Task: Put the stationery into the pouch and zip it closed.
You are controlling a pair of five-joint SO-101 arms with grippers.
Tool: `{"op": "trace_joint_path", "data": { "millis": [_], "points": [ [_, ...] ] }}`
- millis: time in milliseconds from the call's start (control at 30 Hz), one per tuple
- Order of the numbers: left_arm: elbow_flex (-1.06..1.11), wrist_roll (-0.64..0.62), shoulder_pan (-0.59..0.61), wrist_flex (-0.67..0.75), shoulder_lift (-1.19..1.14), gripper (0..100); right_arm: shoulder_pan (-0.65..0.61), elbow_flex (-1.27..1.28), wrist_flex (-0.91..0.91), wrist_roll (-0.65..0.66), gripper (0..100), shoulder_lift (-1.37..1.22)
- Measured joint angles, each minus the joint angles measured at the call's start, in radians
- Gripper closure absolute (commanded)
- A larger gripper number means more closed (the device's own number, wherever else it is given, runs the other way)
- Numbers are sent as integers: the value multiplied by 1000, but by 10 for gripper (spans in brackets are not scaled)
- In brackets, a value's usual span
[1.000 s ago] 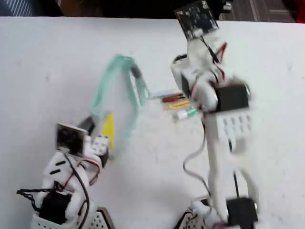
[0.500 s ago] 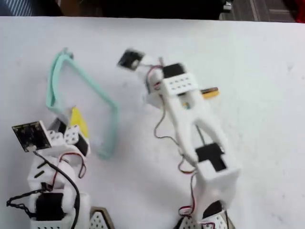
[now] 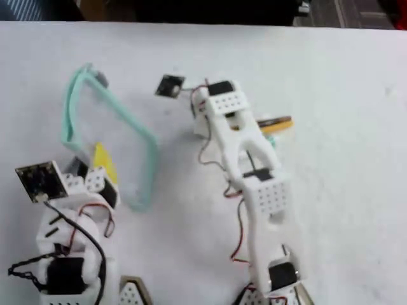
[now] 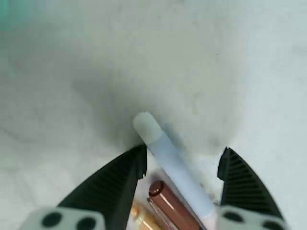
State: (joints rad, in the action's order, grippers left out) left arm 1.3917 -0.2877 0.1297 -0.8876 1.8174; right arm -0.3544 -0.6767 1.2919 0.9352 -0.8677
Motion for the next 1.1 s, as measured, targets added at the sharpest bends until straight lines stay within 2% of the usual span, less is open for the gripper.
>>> {"op": "trace_joint_path", "data": {
  "millis": [67, 167, 200, 267, 367, 567, 667, 900, 1100],
  "points": [
    [0, 0, 0, 0, 0, 973, 2, -103, 46, 0, 803, -77],
    [0, 0, 0, 0, 0, 973, 3, -267, 140, 0, 971, -176],
    [0, 0, 0, 0, 0, 973, 3, -319, 166, 0, 995, -207],
    [0, 0, -14, 0, 0, 973, 5, -431, 203, 0, 945, -265],
    [0, 5, -71, 2, 11, 973, 11, -578, 279, 3, 984, -339],
    [-20, 6, -172, 8, -2, 973, 46, -836, 396, 3, 982, -411],
    [-54, 6, -221, 6, -2, 973, 97, -930, 402, -49, 982, -407],
    [-84, 9, -393, 6, -2, 976, 196, -928, 405, -242, 982, -230],
    [-37, 153, -568, 6, -2, 976, 244, -930, 407, -365, 982, 35]
  ]
}}
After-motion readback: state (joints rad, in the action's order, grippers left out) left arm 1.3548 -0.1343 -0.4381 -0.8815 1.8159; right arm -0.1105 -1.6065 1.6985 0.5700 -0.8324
